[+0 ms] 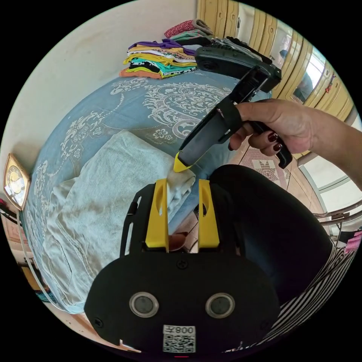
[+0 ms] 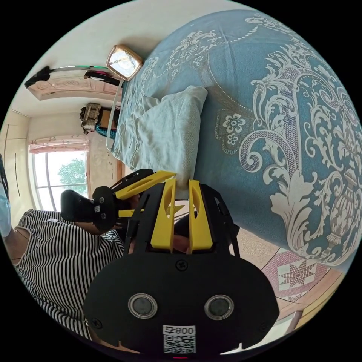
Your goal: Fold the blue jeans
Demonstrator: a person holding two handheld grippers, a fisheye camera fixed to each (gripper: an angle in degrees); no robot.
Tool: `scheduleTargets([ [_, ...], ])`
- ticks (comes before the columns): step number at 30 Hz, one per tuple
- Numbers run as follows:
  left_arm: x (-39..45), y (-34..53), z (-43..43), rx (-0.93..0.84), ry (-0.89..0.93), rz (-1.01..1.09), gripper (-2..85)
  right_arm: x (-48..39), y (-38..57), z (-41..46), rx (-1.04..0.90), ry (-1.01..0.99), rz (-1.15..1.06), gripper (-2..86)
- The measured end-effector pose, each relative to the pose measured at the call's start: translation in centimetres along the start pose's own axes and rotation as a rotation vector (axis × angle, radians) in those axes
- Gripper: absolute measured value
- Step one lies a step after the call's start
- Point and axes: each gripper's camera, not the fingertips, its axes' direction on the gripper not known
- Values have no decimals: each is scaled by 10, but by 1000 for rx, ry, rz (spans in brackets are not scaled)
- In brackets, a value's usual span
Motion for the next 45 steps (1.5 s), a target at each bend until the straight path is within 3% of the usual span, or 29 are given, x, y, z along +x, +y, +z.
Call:
scheduleTargets([
  [5,-3,14,-9,15,37,-36,70,1,-3,-3,-20,17,-23,68],
  [15,-27,58,-49,99,121,-82,54,32,-66,-36,189,-70,97,88],
  [22,-53,100,-73,147,144,-82,54,25,-112,-6,95,-93,130,96],
  [29,-92,152,-100,187,192,-73,54,6,-114,3,146,-177,132,66],
  [36,-162,232,-164,349,296,-138,54,-66,-101,-7,300,-291,85,46],
  [45,-299,419,-231,644,461,-473,56,-251,-142,39,316,-263,-134,39],
])
